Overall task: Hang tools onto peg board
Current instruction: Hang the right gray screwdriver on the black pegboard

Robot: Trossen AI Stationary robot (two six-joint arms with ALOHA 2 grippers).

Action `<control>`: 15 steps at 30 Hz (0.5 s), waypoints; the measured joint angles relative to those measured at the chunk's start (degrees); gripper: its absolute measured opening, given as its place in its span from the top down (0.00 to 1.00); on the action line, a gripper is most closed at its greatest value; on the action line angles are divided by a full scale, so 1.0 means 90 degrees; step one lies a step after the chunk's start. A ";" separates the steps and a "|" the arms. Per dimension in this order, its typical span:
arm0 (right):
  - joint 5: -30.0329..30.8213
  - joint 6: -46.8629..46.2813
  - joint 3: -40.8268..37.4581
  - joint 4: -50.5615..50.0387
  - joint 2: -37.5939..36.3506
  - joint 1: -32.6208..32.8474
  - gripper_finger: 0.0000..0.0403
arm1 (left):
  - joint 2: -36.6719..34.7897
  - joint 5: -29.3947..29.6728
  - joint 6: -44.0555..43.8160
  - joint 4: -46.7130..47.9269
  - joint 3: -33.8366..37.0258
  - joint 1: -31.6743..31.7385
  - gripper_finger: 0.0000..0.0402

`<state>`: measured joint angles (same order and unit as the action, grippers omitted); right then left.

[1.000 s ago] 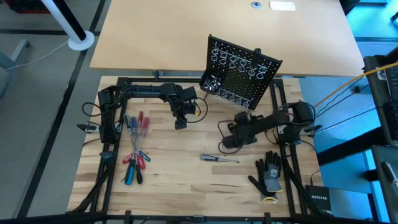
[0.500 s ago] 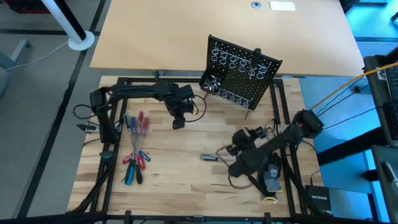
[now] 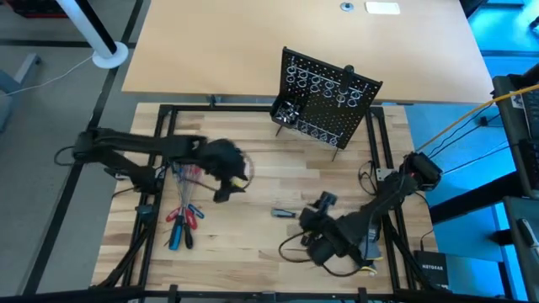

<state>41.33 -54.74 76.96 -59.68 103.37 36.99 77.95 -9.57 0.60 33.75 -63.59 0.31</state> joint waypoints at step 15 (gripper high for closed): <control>-0.2883 0.2818 -0.0909 0.3220 0.0002 -0.1573 0.46 | -0.1909 0.0981 -0.0357 -0.6070 0.4087 -0.1134 0.54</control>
<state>15.38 -29.38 68.78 -30.70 103.39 22.83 60.77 -0.74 -2.61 -20.89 -26.81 -9.89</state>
